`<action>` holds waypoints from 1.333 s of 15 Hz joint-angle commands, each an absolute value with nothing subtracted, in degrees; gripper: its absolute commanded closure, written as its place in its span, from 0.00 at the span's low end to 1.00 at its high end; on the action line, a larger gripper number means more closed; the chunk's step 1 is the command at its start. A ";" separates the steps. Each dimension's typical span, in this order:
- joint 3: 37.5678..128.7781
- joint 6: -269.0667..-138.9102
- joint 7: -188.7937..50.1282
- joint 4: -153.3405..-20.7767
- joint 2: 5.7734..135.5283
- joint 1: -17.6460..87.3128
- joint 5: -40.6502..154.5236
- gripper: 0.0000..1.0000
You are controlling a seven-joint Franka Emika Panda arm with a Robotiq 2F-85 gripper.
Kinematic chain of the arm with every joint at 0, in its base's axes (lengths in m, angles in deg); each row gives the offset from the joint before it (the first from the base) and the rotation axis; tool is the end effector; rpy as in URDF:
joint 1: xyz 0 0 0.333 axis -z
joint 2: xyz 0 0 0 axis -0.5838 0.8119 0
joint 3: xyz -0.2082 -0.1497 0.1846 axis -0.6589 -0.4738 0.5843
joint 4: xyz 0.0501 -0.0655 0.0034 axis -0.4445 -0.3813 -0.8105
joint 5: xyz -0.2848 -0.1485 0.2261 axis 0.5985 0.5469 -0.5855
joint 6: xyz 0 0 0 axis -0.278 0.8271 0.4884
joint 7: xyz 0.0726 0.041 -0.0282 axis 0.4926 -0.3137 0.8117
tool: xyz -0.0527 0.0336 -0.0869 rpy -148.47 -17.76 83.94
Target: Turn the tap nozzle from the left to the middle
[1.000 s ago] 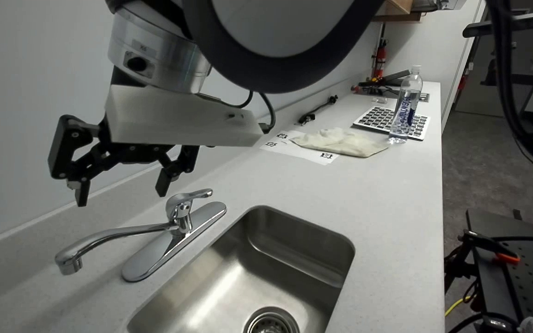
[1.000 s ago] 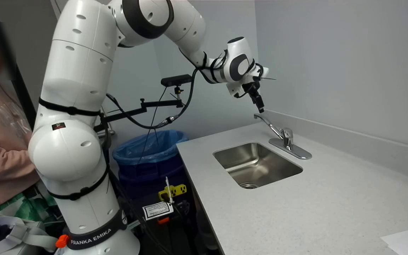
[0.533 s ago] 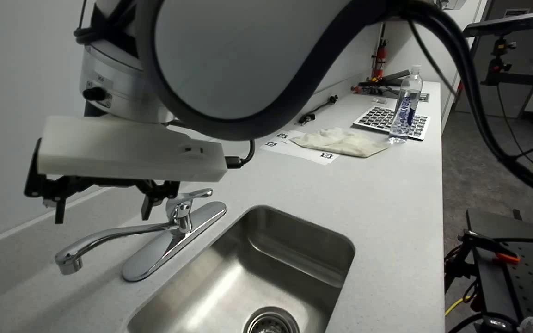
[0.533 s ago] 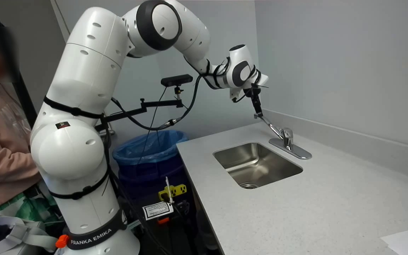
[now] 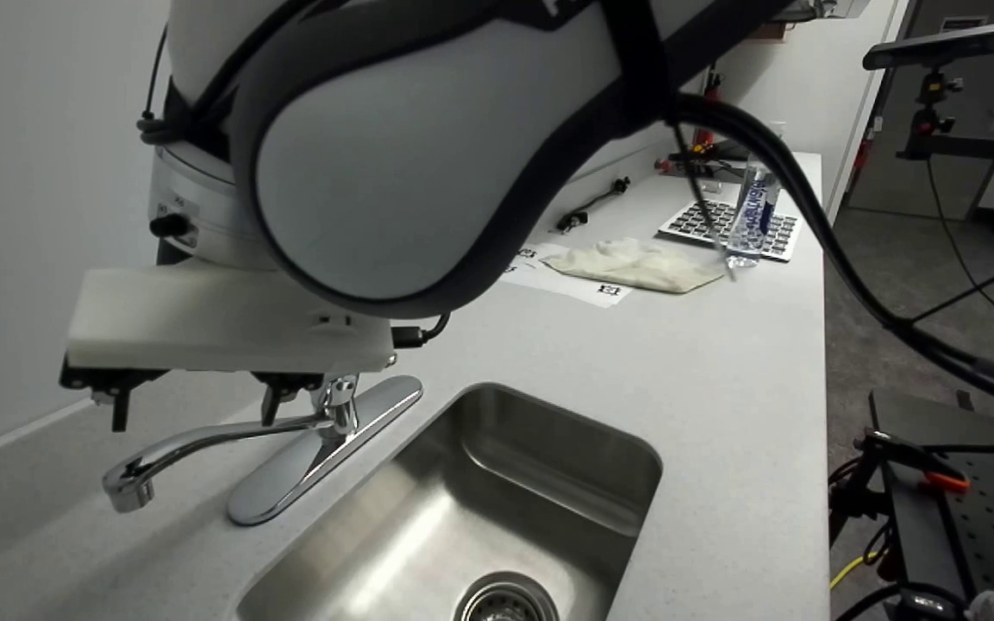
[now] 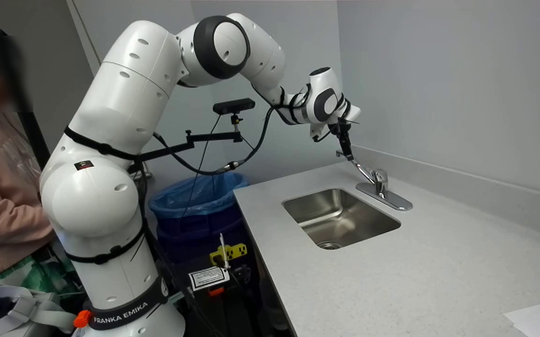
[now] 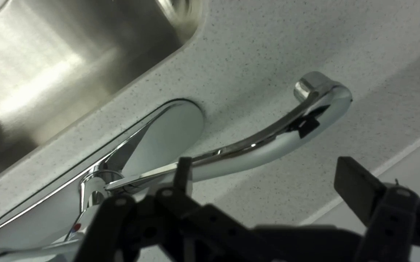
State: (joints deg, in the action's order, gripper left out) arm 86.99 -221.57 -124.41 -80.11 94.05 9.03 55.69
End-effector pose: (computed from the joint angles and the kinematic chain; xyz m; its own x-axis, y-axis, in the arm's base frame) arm 0.6735 0.3379 0.3123 0.7959 -0.5514 0.2498 -0.4449 -0.8127 -0.3764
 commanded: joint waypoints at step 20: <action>89.97 -220.88 -122.58 -85.68 91.67 9.96 53.10 0.00</action>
